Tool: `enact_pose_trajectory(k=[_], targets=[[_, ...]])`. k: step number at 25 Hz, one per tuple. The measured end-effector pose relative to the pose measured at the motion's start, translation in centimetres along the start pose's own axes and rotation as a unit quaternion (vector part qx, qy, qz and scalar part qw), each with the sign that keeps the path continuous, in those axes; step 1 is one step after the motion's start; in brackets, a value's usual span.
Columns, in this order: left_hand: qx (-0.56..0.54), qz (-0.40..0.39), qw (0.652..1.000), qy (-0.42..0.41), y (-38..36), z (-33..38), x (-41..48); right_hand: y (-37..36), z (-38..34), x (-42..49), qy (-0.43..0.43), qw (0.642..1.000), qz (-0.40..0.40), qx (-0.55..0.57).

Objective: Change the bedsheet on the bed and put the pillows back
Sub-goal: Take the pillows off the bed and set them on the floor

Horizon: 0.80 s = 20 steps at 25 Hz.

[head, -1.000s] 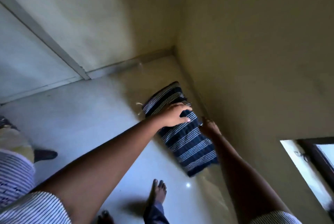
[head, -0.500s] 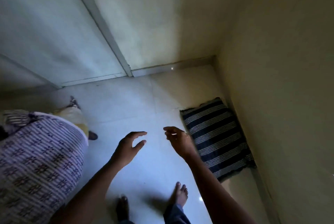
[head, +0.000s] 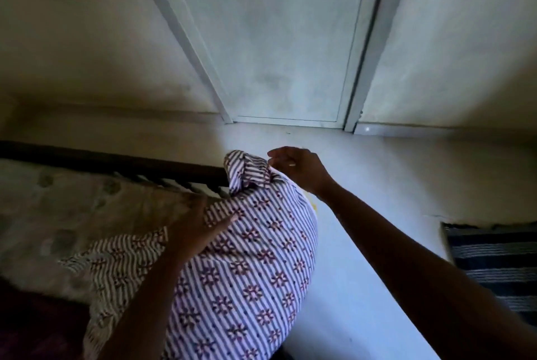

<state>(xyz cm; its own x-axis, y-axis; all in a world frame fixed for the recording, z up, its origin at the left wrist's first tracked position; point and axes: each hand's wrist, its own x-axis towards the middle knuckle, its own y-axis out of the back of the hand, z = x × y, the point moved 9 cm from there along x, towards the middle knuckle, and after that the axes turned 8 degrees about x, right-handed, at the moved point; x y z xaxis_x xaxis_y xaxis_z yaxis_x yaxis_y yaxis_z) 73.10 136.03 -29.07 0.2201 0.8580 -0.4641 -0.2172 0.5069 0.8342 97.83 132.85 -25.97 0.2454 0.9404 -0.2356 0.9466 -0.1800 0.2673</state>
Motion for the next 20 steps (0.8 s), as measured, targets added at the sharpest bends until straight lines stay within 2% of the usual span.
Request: enact_pose_trajectory(k=[2,7,10,13,15,17,20], targets=[[0.035,-0.008,0.998,-0.051,-0.9,-0.5,1.1,-3.7,-1.0,4.3,-0.014,0.997,-0.061,-0.048],[0.090,0.084,0.983,-0.136,-0.8,-1.0,2.1,-8.1,-1.1,7.9,-0.081,0.950,-0.226,-0.198],[0.061,0.092,0.984,-0.138,-1.5,-1.6,2.7,-7.2,-2.1,8.7,-0.073,0.948,-0.215,-0.223],[-0.048,0.030,0.991,-0.118,-3.5,-3.4,3.4,-6.1,-3.2,8.6,-0.050,0.946,-0.188,-0.260],[-0.090,0.025,0.989,-0.117,-3.9,-4.0,3.6,-5.4,-4.2,8.2,-0.025,0.966,-0.136,-0.220],[-0.085,0.050,0.988,-0.121,-3.4,-4.1,3.3,-5.2,-5.0,7.2,-0.001,0.984,-0.096,-0.153],[-0.055,0.093,0.986,-0.129,-2.1,-3.5,2.8,-5.2,-4.6,4.0,0.045,0.988,-0.123,-0.087]])
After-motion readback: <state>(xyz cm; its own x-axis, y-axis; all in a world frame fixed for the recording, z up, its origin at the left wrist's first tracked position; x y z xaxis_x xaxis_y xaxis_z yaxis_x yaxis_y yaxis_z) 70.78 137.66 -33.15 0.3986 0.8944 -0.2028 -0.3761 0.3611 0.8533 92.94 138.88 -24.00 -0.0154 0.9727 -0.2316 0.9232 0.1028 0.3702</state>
